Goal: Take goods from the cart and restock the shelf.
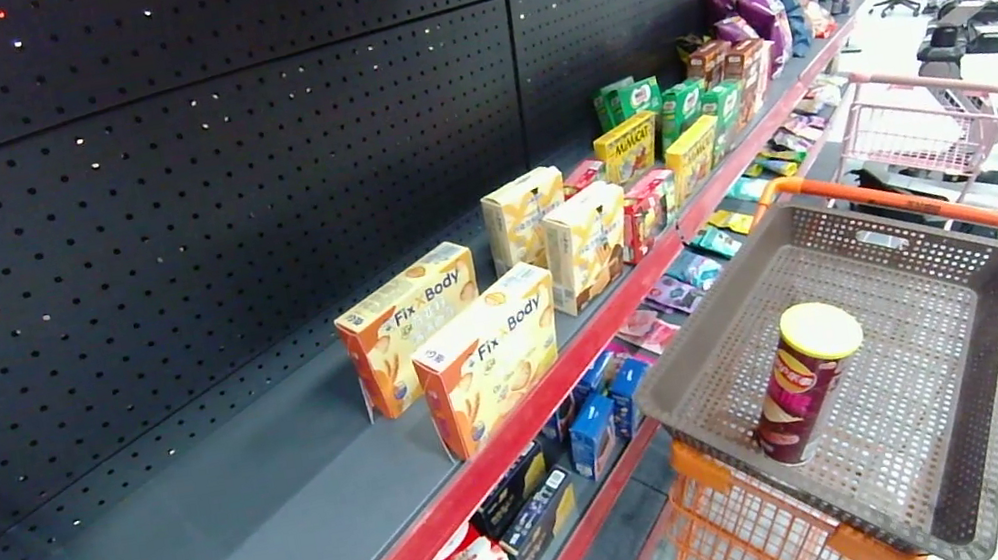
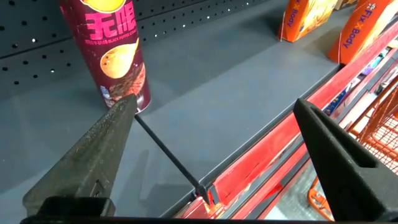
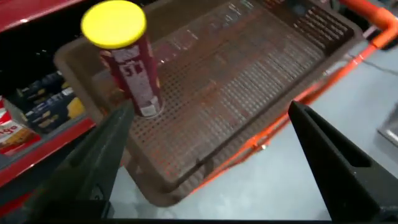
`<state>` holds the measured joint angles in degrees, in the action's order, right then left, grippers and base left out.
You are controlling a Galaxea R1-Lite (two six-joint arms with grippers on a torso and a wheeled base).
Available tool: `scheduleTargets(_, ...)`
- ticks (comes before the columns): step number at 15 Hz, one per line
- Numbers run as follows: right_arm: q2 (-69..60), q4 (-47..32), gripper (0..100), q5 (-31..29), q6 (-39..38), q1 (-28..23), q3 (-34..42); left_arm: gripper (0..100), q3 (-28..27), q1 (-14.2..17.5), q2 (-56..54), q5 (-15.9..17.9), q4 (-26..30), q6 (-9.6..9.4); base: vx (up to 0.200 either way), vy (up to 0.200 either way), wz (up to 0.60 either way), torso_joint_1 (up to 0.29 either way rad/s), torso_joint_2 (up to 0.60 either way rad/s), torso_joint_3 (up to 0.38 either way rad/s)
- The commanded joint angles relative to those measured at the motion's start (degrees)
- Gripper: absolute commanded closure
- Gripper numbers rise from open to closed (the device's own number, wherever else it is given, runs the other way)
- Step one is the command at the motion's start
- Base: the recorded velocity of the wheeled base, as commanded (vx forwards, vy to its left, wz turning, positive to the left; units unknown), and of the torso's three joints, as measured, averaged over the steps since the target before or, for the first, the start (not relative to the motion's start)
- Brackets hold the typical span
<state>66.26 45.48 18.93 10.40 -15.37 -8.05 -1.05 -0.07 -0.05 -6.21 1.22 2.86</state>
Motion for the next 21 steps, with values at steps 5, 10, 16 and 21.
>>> scheduleTargets(5,13.9,12.8,0,4.2,0.2,1.4,4.4,0,0.0,0.0,0.0,0.0,0.0,0.04,0.0,0.0,0.0,0.0,0.0,0.0)
scheduleTargets(10,17.0,12.4,0,7.5,4.6,1.4,5.4,0,0.0,0.1,0.0,0.0,0.0,0.04,0.0,0.0,0.0,0.0,0.0,0.0)
scheduleTargets(16,17.9,14.9,0,11.0,4.9,1.5,6.2,0,0.0,0.0,0.0,0.0,0.0,0.04,0.0,0.0,0.0,0.0,0.0,0.0)
scheduleTargets(21,25.1,22.2,0,13.2,4.9,5.0,8.0,0,0.0,0.1,0.0,0.0,0.0,0.04,0.0,0.0,0.0,0.0,0.0,0.0)
